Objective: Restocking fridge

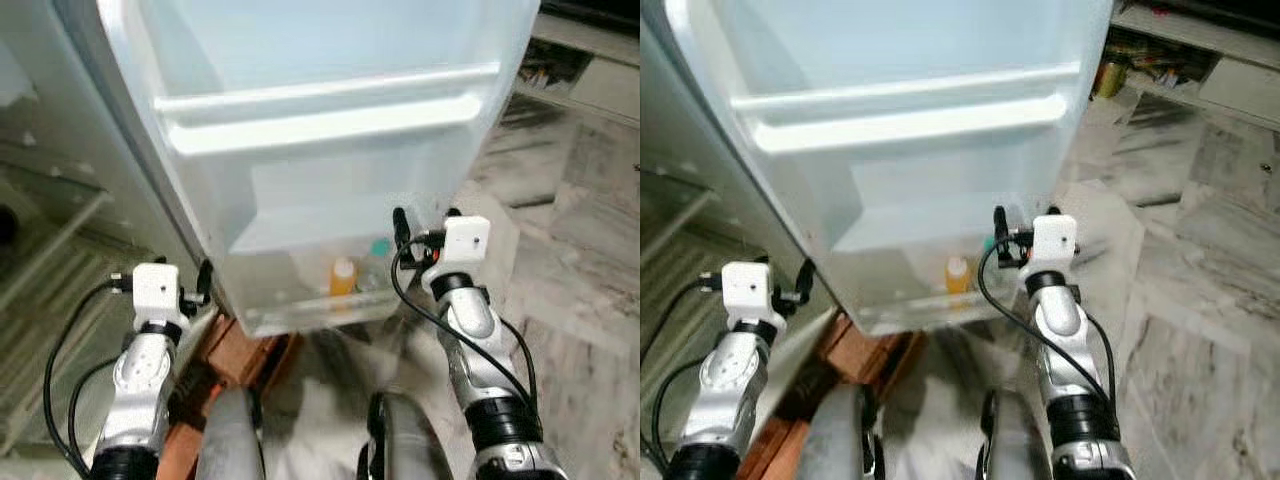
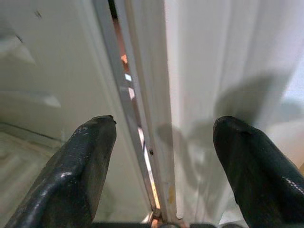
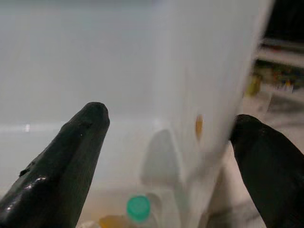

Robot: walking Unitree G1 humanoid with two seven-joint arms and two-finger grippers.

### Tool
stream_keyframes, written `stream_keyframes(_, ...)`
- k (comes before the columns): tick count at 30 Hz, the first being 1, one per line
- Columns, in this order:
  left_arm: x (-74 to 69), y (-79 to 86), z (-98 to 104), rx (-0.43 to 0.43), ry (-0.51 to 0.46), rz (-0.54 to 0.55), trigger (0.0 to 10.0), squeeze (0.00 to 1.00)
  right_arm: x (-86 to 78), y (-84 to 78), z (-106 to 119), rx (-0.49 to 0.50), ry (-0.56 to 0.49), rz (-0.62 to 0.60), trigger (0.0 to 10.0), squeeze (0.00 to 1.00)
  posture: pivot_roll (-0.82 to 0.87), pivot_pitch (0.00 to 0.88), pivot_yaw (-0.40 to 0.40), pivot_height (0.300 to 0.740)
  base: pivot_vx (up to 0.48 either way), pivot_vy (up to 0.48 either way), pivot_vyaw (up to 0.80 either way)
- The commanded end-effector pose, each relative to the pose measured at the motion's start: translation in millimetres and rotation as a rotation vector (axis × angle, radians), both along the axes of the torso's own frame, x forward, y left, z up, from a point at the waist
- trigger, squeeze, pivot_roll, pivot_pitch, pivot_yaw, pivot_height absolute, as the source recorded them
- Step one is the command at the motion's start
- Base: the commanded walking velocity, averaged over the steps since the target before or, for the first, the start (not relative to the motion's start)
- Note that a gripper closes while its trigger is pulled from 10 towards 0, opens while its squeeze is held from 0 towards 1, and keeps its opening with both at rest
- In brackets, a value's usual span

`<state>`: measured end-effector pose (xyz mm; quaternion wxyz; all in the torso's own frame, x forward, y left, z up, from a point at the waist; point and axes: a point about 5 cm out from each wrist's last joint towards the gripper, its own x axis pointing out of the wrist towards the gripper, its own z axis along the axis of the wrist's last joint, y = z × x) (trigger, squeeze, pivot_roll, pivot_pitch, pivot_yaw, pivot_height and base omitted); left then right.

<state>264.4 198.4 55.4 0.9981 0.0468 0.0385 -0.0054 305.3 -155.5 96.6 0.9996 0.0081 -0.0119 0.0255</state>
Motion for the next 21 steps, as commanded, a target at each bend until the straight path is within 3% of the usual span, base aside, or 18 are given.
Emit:
stream_keyframes(1, 0.6, -3.3, 4, 0.013, -0.021, -0.018, 10.0, 0.0, -4.9, 0.1, -2, 0.012, 0.032, -0.002, 10.0, 0.0, 0.06, 0.052, -0.021, 0.74, 0.0, 0.0, 0.0)
stream_keyframes(6, -3.0, -3.8, -1, 0.018, -0.004, -0.021, 10.0, 0.0, -15.0, -4.1, -13, -0.022, 0.093, -0.003, 10.0, 0.0, 0.05, 0.055, -0.027, 0.74, 0.0, 0.0, 0.0)
stream_keyframes(16, -0.4, -6.4, -1, 0.037, -0.002, -0.017, 10.0, 0.0, -9.2, 3.8, -13, -0.02, 0.15, 0.083, 10.0, 0.0, 0.05, 0.068, -0.027, 0.74, 0.0, 0.0, 0.0)
stream_keyframes(21, 1.0, -9.0, -1, 0.052, -0.001, -0.013, 10.0, 0.0, -4.4, 4.6, -19, -0.019, 0.231, 0.053, 10.0, 0.0, 0.05, 0.076, -0.027, 0.74, -0.165, -0.373, 0.0)
